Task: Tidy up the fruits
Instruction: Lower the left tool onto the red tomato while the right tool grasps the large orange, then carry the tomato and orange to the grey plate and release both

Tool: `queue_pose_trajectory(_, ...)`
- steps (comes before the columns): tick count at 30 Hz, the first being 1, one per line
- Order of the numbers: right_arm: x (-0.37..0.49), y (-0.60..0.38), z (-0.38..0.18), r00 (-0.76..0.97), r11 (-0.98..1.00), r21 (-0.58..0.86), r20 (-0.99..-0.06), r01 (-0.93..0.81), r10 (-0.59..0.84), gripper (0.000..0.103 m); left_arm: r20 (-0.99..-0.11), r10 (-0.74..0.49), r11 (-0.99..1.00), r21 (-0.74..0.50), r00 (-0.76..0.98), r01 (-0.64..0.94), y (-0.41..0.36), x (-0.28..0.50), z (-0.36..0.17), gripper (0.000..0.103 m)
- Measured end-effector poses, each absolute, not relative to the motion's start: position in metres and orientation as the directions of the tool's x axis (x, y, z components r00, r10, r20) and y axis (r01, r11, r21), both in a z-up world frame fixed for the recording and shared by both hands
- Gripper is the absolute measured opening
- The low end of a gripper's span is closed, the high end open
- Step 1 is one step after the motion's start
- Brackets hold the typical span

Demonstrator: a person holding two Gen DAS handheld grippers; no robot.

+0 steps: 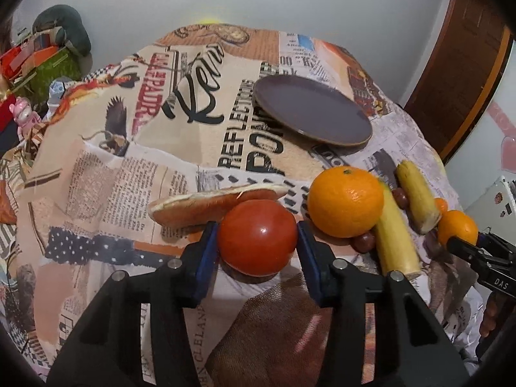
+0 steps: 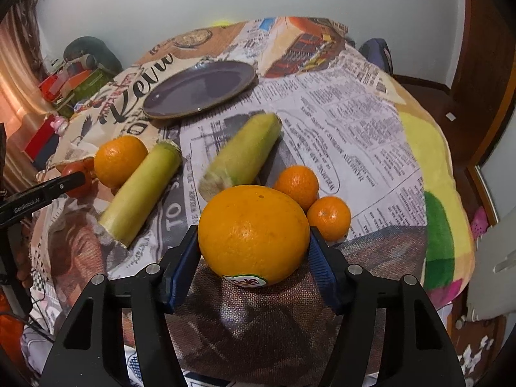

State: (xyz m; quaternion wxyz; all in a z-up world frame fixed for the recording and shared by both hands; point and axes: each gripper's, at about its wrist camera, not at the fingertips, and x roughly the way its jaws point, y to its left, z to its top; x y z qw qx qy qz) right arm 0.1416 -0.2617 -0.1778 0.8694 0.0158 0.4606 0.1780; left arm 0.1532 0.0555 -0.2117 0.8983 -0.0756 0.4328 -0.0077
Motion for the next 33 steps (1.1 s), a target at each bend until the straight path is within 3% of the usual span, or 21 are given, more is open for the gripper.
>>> queue_pose_trajectory(19, 0.164, -0.252, -0.105, 0.681, 0.924, 0.161, -0.634, -0.347, 0.366, 0.061, -0.616, -0.072, 0.994, -0.108, 0.785, 0.005, 0.04, 0.151, -0.122, 0.048)
queue_pose_trajectory(33, 0.202, -0.226, -0.075, 0.735, 0.91, 0.148, -0.547, -0.386, 0.401, 0.061, -0.562, -0.06, 0.996, -0.09, 0.825, 0.011, 0.034, 0.19, -0.093, 0.048)
